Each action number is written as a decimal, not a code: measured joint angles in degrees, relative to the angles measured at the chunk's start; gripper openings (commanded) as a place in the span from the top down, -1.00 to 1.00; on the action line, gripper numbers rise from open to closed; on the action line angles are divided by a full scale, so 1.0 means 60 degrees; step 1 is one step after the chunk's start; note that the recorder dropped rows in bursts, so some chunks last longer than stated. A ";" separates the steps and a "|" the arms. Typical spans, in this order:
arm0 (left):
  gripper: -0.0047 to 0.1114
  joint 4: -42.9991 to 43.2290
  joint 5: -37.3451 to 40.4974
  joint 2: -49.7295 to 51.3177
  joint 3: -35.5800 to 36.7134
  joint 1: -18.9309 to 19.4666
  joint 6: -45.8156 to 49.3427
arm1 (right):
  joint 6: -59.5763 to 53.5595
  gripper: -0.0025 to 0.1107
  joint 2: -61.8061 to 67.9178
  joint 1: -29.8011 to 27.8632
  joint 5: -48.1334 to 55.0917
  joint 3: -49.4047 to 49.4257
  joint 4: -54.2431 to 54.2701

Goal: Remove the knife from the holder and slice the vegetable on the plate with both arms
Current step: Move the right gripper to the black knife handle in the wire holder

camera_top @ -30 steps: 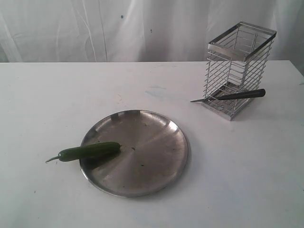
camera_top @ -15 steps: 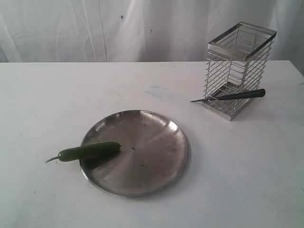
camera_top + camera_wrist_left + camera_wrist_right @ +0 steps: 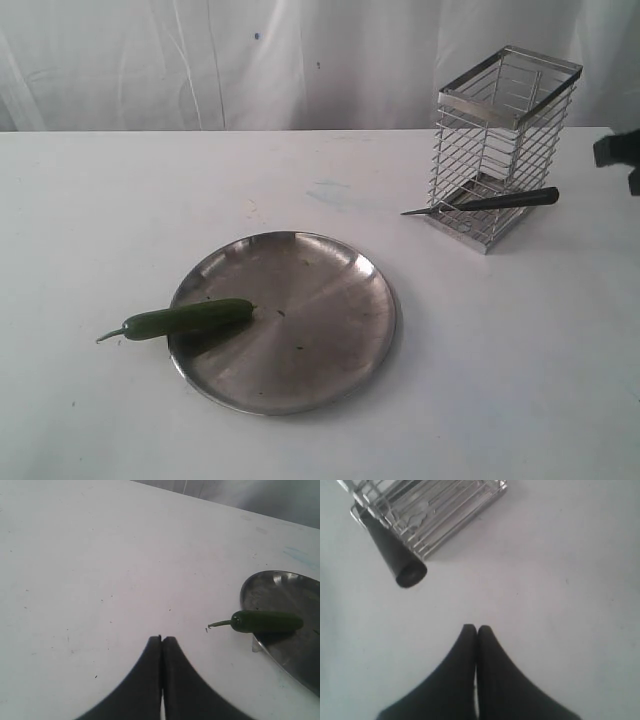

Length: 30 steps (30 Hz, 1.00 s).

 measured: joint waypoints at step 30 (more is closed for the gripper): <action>0.92 0.0000 0.0000 0.0000 0.0000 -0.0262 0.0000 | -0.0081 0.05 0.4137 -0.1140 0.2903 -0.2073 0.6667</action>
